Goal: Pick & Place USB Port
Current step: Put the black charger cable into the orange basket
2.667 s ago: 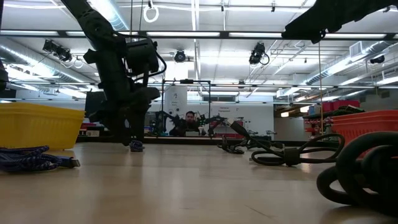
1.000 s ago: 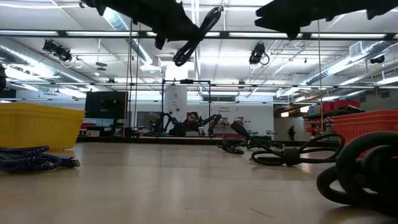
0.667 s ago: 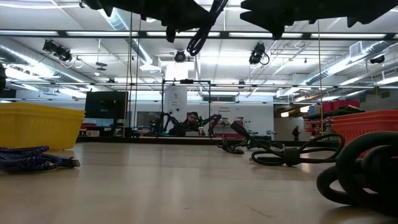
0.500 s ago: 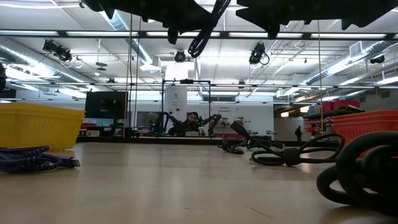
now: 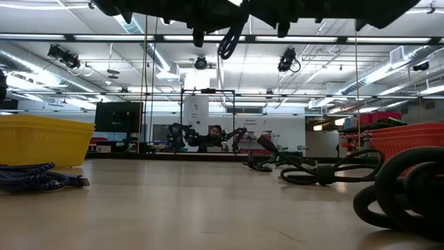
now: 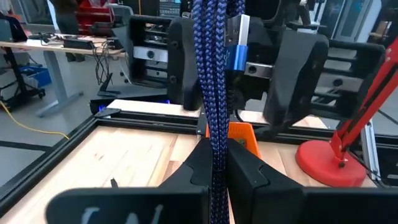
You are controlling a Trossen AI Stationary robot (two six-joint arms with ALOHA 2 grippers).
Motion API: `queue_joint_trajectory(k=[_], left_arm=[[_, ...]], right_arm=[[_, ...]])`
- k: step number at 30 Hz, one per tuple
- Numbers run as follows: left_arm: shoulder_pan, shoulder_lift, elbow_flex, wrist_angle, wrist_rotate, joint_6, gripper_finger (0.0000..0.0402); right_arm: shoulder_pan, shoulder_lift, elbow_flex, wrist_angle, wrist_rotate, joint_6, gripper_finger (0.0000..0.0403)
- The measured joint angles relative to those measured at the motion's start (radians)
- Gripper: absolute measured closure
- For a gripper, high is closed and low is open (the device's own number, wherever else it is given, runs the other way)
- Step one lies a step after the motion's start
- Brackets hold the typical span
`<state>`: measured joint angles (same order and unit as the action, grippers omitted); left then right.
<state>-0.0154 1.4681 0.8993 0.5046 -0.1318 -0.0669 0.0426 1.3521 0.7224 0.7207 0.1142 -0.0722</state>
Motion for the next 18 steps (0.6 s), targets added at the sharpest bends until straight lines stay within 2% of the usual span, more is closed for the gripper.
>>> queue_joint_trajectory(k=[3,6,7,13,15,18], left_arm=[[-0.001,0.000,0.000,-0.002,-0.001,0.000,0.0377],[-0.001,0.000,-0.001,-0.012,-0.004,0.004,0.0377],[0.000,0.000,-0.001,-0.013,-0.002,0.004,0.0377],[0.002,0.000,-0.001,-0.007,-0.005,0.000,0.0377],[0.002,0.000,0.000,-0.006,-0.006,0.000,0.0358],[0.005,-0.001,0.000,-0.009,-0.016,0.000,0.0307]], right_arm=[[-0.006,0.018,0.031,-0.064,0.012,-0.025,0.0270],[-0.009,0.023,0.038,-0.098,0.028,-0.043,0.0368],[-0.009,0.023,0.038,-0.098,0.033,-0.048,0.0380],[-0.013,0.011,0.038,-0.112,0.048,-0.041,0.0387],[-0.020,0.002,0.038,-0.123,0.040,-0.039,0.0387],[-0.028,-0.022,0.037,-0.157,0.063,-0.042,0.0387]])
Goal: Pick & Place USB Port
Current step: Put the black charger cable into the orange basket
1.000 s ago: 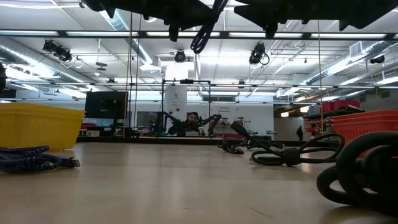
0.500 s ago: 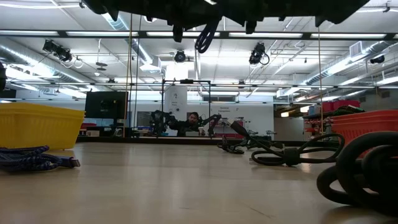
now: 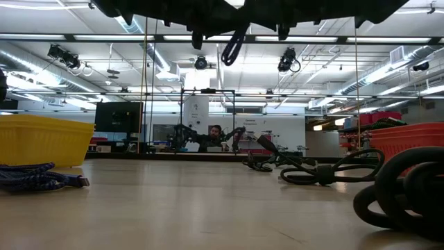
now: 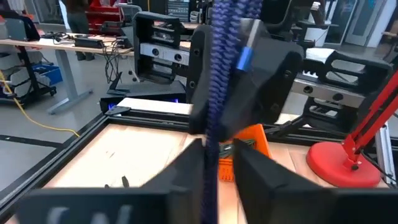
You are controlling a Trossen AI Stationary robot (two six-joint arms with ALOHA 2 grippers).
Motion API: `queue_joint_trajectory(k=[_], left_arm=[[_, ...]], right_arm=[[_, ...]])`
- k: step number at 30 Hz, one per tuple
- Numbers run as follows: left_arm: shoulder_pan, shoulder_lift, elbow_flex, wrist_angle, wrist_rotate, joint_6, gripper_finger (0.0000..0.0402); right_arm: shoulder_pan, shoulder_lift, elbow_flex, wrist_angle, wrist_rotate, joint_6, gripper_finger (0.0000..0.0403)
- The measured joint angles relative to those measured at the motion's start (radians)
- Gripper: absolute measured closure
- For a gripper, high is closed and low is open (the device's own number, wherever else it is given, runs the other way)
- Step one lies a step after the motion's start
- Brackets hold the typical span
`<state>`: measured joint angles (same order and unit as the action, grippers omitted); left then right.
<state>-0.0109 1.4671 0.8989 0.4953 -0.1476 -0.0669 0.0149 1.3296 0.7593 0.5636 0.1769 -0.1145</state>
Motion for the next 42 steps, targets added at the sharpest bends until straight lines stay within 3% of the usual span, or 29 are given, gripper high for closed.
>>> queue_joint_trajectory(k=[6,12,20,24,30,36,42], left_arm=[[0.024,-0.005,0.000,-0.064,-0.010,0.001,0.0206],[0.068,-0.082,0.002,-0.305,-0.092,-0.005,0.0153],[0.082,-0.122,0.000,-0.486,-0.129,-0.033,0.0159],[0.082,-0.121,0.000,-0.501,-0.134,-0.032,0.0165],[0.082,-0.121,0.000,-0.550,-0.192,-0.026,0.0165],[0.082,-0.121,0.000,-0.572,-0.193,-0.026,0.0165],[0.082,-0.121,0.000,-0.569,-0.193,-0.026,0.0165]], right_arm=[[-0.015,-0.088,-0.001,-0.125,0.053,-0.001,0.0388],[-0.027,-0.272,-0.002,-0.508,0.129,0.072,0.0388],[-0.023,-0.557,0.055,-1.146,0.171,0.365,0.0388],[0.009,-0.606,0.065,-1.323,0.122,0.498,0.0388],[0.056,-0.591,0.065,-1.573,0.029,0.684,0.0388],[0.098,-0.561,0.065,-1.677,-0.067,0.763,0.0388],[0.127,-0.515,0.064,-1.802,-0.065,0.817,0.0388]])
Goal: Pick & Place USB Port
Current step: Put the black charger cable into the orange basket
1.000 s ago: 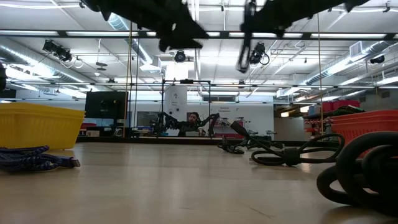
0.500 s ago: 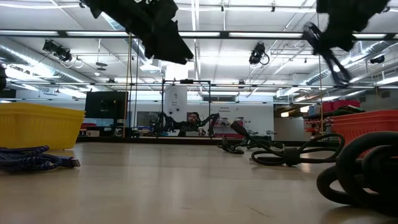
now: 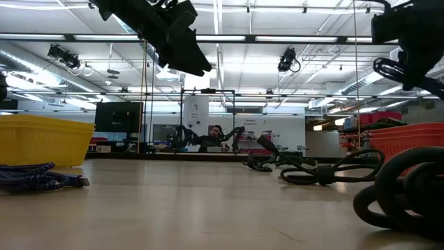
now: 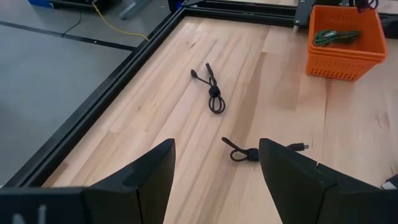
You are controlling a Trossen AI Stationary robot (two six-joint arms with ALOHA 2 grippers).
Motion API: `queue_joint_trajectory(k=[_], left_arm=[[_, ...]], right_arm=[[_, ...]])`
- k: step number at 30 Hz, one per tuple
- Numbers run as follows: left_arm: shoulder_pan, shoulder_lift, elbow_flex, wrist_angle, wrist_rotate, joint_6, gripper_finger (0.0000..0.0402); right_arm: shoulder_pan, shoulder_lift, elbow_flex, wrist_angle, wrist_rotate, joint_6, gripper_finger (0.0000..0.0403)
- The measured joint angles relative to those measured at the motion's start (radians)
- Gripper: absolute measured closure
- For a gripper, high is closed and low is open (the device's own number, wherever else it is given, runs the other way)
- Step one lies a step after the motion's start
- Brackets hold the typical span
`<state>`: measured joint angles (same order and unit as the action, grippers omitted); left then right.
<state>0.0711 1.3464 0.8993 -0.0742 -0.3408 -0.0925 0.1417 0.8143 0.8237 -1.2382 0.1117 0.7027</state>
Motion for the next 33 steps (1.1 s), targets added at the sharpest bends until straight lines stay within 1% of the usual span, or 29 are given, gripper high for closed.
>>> queue_joint_trajectory(k=[5,12,19,21,25,28,30,33], left_arm=[[0.000,0.000,0.000,-0.001,0.000,0.000,0.0165],[0.000,0.000,0.000,-0.001,0.000,0.000,0.0165],[0.000,0.000,0.000,-0.001,0.000,0.000,0.0165],[0.000,0.000,0.000,-0.002,0.000,0.000,0.0165],[0.000,0.000,0.000,-0.001,0.000,0.000,0.0165],[-0.001,0.001,0.000,-0.001,0.000,0.000,0.0165],[-0.001,0.001,0.000,-0.001,0.000,0.000,0.0165],[-0.002,0.001,0.000,-0.001,0.001,0.000,0.0165]], right_arm=[[0.017,0.004,-0.062,0.050,-0.001,0.018,0.0388],[0.024,0.002,-0.192,0.064,-0.052,0.059,0.0388],[0.024,0.002,-0.210,0.093,-0.066,0.061,0.0387],[0.024,0.002,-0.210,0.093,-0.066,0.061,0.0370],[0.024,0.002,-0.210,0.114,-0.063,0.059,0.0312],[0.024,0.002,-0.210,0.125,-0.047,0.048,0.0277],[0.024,0.002,-0.210,0.128,-0.041,0.045,0.0261],[0.024,0.002,-0.210,0.131,-0.031,0.038,0.0248]])
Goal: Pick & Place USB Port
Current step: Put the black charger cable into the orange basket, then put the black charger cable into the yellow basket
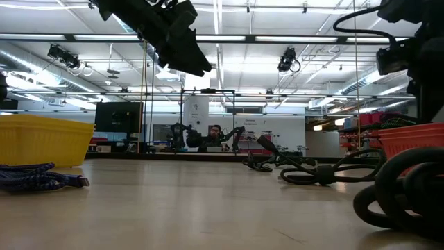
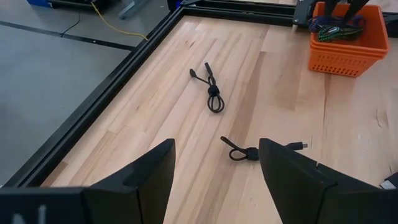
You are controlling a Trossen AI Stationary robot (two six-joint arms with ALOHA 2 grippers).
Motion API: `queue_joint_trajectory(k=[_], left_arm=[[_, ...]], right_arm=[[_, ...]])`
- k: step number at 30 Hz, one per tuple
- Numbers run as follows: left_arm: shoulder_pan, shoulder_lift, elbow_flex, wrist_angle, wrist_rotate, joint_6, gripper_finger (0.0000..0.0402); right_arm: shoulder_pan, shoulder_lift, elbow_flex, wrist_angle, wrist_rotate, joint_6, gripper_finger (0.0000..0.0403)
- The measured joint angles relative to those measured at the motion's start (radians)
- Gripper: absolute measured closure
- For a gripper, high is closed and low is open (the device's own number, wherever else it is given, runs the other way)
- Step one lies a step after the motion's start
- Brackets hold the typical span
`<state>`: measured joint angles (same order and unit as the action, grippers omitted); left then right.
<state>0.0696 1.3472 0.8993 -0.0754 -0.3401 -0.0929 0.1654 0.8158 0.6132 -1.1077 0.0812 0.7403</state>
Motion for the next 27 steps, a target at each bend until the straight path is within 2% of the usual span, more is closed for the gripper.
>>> queue_joint_trajectory(k=[7,9,13,19,22,27], left_arm=[[0.000,0.000,0.000,0.000,0.000,0.000,0.0165],[0.000,0.000,0.000,0.000,0.000,0.000,0.0165],[0.000,0.000,0.000,0.001,0.000,0.001,0.0165],[0.000,0.000,0.000,0.004,0.000,0.000,0.0165],[-0.002,0.000,0.000,0.004,0.004,0.000,0.0165],[-0.007,0.000,0.000,0.004,0.009,0.000,0.0165]], right_arm=[[-0.001,-0.034,0.079,-0.086,0.129,-0.026,0.0246],[-0.001,-0.050,0.118,-0.081,0.197,-0.019,0.0247],[-0.002,-0.058,0.165,0.044,0.329,-0.093,0.0245],[-0.087,0.011,0.171,0.325,0.470,-0.353,0.0245],[-0.183,0.070,0.171,0.444,0.463,-0.483,0.0244],[-0.396,0.170,0.171,0.554,0.318,-0.647,0.0233]])
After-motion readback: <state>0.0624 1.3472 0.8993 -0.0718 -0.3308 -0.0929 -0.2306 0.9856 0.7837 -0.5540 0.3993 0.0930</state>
